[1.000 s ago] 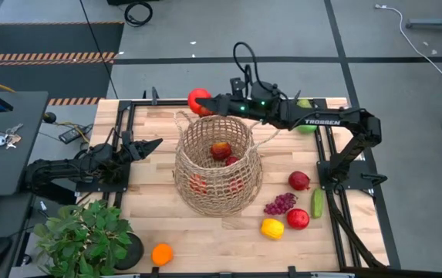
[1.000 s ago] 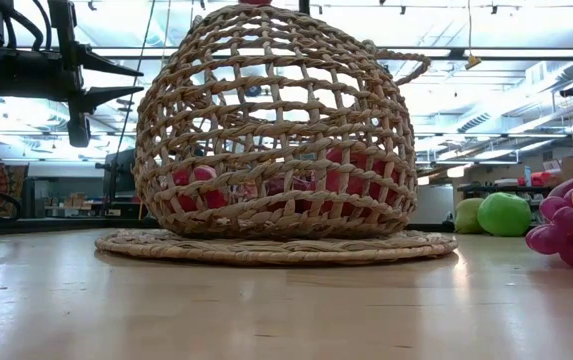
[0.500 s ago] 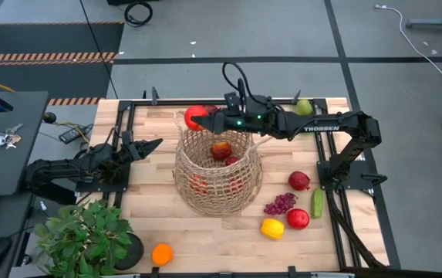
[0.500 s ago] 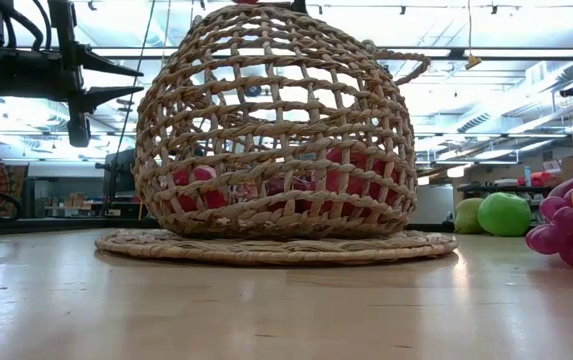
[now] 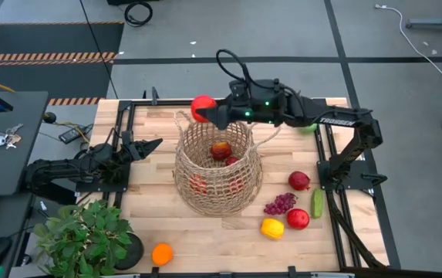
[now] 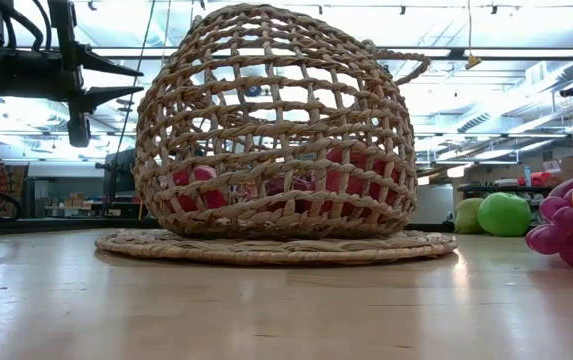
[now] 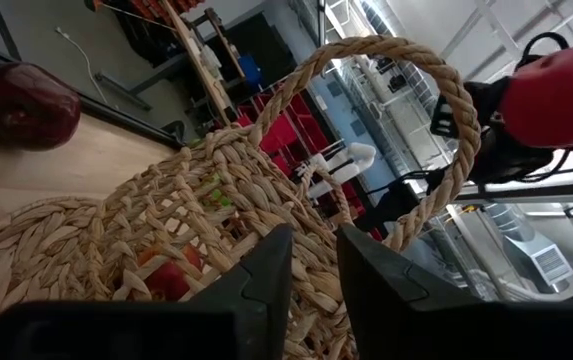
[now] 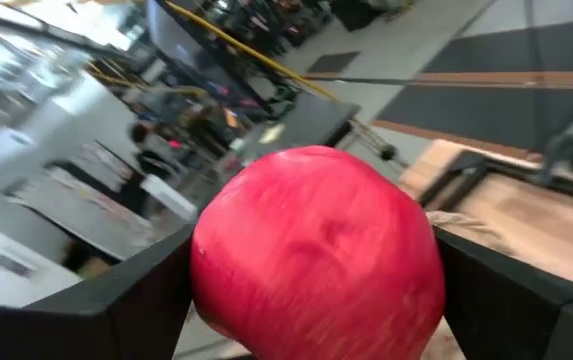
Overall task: Build produce basket
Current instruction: Put the red apple into the basket
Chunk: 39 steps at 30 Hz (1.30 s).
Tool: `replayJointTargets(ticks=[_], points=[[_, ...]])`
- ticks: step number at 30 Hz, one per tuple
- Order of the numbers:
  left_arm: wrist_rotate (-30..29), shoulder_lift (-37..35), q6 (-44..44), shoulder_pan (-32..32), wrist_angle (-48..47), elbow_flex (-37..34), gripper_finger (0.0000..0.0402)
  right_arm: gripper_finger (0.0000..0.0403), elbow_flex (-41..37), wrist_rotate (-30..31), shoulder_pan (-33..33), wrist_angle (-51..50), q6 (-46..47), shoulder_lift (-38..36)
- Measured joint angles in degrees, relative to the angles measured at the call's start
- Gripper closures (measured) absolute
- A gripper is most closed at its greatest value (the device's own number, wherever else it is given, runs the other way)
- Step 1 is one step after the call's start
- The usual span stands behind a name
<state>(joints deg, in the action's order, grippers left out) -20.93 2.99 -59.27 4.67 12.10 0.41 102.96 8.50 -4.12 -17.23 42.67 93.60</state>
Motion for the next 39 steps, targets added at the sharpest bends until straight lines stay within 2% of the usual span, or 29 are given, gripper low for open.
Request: replayJointTargets(ticks=[5, 8, 13, 20, 23, 33, 39], points=[[0.00, -0.01, -0.01, 0.00, 0.00, -0.01, 0.0314, 0.0034, 2.16, 2.98, 0.06, -5.85, -4.43, 0.16], [0.00, -0.01, -0.01, 0.00, 0.00, 0.01, 0.0317, 0.0034, 2.14, 4.15, 0.37, -10.82, -10.68, 0.19], [-0.02, -0.01, 0.00, 0.00, 0.01, 0.00, 0.0315, 0.0030, 1.34, 4.03, 0.35, -15.92, -27.38, 0.66], [-0.02, -0.01, 0.01, 0.02, 0.00, 0.01, 0.0311, 0.0027, -0.03, 3.63, 0.67, -15.63, -53.95, 0.68], [-0.02, -0.01, -0.01, 0.01, 0.00, -0.01, 0.0310, 0.0027, 0.00, 3.65, 0.63, -15.36, -61.20, 0.68], [-0.02, -0.01, 0.00, 0.01, 0.01, 0.00, 0.0312, 0.0027, -0.46, 5.29, 0.24, -16.23, -74.03, 3.18], [0.00, 0.01, 0.01, 0.00, -0.04, 0.01, 0.0312, 0.0027, -0.49, 6.70, 0.22, -17.51, -77.49, 7.14]])
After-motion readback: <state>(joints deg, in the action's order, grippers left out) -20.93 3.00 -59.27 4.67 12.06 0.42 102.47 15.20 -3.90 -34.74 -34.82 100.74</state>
